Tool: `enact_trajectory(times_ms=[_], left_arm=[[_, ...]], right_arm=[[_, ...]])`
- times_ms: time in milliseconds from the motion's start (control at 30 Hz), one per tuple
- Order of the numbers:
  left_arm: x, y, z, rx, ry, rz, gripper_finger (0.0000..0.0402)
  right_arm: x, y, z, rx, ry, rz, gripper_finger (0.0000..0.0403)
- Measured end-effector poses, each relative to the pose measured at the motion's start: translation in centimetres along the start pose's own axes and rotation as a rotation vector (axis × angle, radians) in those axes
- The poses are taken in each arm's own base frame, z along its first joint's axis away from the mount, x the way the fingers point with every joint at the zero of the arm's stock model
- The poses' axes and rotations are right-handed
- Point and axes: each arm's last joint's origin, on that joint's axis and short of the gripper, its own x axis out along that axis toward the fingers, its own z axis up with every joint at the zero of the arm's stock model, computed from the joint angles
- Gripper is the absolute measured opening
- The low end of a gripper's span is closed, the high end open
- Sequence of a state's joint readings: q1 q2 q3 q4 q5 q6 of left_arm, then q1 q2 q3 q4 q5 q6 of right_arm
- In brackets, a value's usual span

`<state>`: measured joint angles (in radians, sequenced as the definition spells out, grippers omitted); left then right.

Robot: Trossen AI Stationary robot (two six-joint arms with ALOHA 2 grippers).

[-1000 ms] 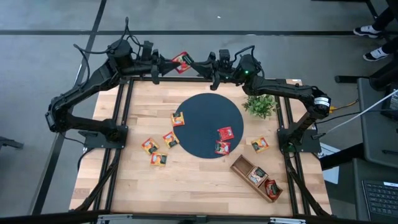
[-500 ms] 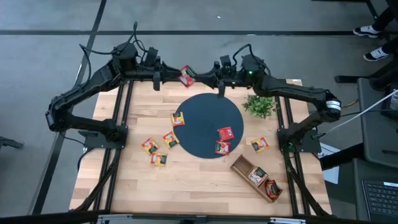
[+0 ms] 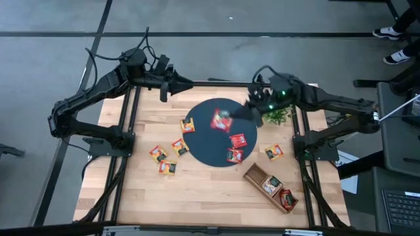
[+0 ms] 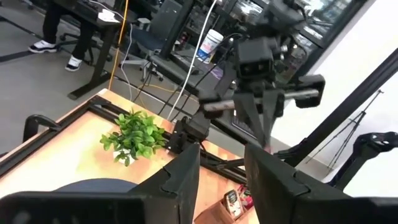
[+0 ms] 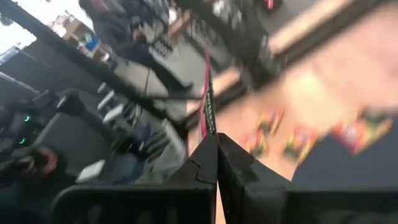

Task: Pick & Place Tea
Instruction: Put the red tea bag into the right section of the wooden organizer

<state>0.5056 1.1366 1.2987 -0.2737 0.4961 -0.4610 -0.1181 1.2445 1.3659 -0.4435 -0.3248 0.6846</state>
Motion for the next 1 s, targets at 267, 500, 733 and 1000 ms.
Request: enact_trajectory(times_ms=[267,500,733,1000], left_arm=[[0.0,0.1,-0.3,-0.009,0.028,0.011,0.0119],[-0.1,0.6,-1.3,-0.033,0.124,0.054,0.0117],[0.1,0.2,-2.4,0.044,0.212,0.047,0.0118],[0.5,-0.5,-2.4,0.082,0.199,0.013,0.0114]], right_arm=[[-0.1,2.8,-6.0,0.29,0.307,-0.133,0.0003],[-0.6,5.2,-11.1,0.56,0.518,-0.306,0.0003],[-1.7,7.3,-15.5,0.69,0.613,-0.493,0.0003],[-2.0,9.2,-20.7,0.87,0.479,-0.722,0.0002]])
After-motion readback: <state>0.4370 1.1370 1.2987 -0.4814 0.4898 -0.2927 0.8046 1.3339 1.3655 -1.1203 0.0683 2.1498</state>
